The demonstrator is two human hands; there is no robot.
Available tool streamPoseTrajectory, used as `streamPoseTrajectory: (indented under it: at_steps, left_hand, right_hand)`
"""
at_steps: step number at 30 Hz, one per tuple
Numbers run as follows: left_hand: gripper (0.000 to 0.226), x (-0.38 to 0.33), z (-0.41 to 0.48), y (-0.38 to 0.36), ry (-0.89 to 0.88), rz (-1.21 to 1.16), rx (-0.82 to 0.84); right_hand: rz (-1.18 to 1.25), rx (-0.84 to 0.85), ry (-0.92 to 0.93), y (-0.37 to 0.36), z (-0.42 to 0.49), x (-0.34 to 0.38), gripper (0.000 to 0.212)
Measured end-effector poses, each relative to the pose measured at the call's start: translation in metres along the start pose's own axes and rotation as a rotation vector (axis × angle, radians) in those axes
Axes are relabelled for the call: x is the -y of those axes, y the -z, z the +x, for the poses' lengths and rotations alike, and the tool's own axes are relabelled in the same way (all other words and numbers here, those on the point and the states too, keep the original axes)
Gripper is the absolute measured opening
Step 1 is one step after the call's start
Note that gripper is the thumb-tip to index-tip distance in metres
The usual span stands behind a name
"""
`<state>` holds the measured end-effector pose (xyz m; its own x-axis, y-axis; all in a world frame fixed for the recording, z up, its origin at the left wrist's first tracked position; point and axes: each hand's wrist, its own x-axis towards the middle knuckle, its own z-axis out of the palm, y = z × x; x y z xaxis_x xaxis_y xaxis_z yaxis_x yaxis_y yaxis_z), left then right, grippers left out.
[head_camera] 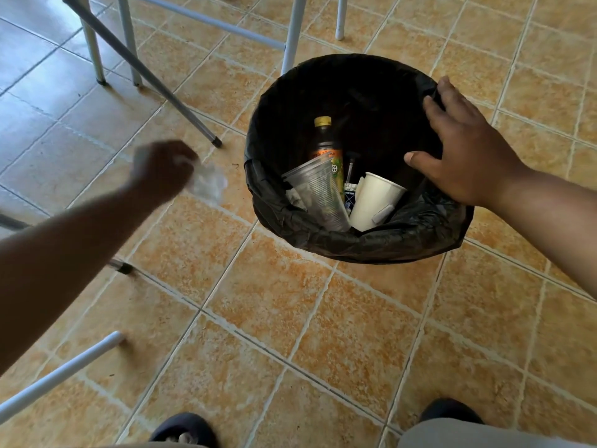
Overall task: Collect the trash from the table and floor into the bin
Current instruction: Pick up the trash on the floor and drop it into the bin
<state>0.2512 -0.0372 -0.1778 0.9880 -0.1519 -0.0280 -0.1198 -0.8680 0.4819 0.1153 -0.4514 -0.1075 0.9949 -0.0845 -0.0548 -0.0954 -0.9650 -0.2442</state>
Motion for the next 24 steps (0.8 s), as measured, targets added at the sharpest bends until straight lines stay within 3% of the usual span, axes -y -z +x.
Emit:
streamPoseTrajectory:
  at_steps: [2, 5, 8, 13, 17, 20, 24]
  left_hand:
    - [0.022, -0.034, 0.014, 0.029, 0.046, -0.250, -0.232]
    - [0.015, -0.085, 0.021, 0.070, -0.010, -0.637, -0.379]
    - [0.022, -0.126, 0.008, 0.086, -0.050, -0.717, -0.313]
    - [0.021, -0.177, -0.029, 0.055, -0.282, -0.849, -0.132]
    - [0.025, -0.194, -0.037, 0.018, -0.242, -0.673, 0.001]
    - [0.020, -0.198, -0.039, 0.001, -0.286, -0.477, 0.197]
    - [0.053, -0.195, -0.046, -0.008, -0.368, -0.252, 0.413]
  right_hand:
    - [-0.004, -0.005, -0.003, 0.001, 0.000, 0.000, 0.085]
    - [-0.009, 0.000, -0.007, 0.002, 0.000, 0.001, 0.085]
    - [-0.005, 0.004, -0.007, 0.003, 0.000, 0.002, 0.085]
    - [-0.001, 0.012, -0.013, 0.004, -0.001, 0.005, 0.085]
    - [0.001, 0.017, -0.008, 0.005, -0.001, 0.006, 0.085]
    - [-0.007, 0.025, -0.009, 0.004, -0.001, 0.006, 0.085]
    - [0.004, 0.024, -0.015, 0.004, -0.002, 0.005, 0.085]
